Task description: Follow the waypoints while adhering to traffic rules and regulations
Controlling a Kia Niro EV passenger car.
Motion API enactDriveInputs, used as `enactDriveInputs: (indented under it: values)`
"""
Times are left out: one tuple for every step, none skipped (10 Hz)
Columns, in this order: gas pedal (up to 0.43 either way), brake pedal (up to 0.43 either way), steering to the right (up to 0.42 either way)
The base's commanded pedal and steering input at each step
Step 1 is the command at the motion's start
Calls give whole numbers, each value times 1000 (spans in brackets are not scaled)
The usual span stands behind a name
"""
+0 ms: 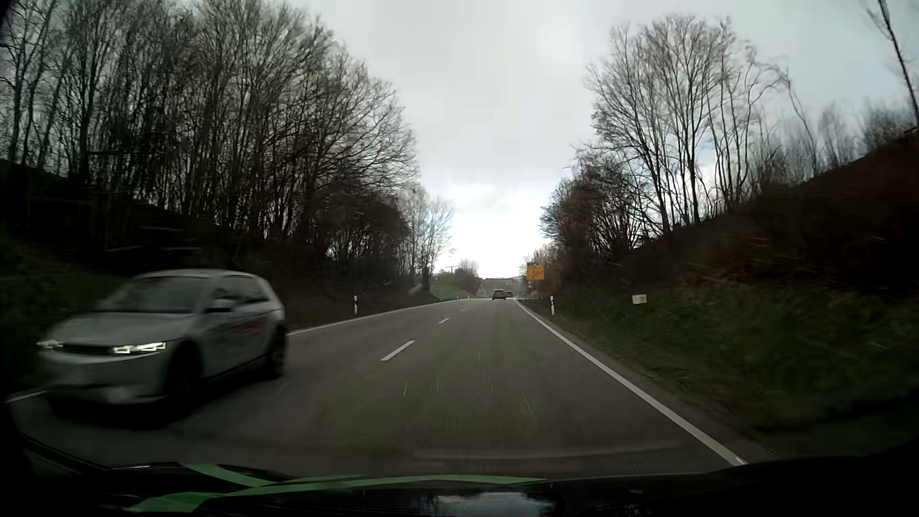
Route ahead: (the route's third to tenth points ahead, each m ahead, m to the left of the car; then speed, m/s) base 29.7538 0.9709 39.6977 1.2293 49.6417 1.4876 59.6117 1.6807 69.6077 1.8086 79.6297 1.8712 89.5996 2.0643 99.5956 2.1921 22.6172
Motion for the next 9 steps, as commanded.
enactDriveInputs:
  values:
    - [197,0,1]
    - [197,0,0]
    - [197,0,0]
    - [197,0,0]
    - [197,0,0]
    - [197,0,0]
    - [197,0,-1]
    - [197,0,0]
    - [197,0,0]
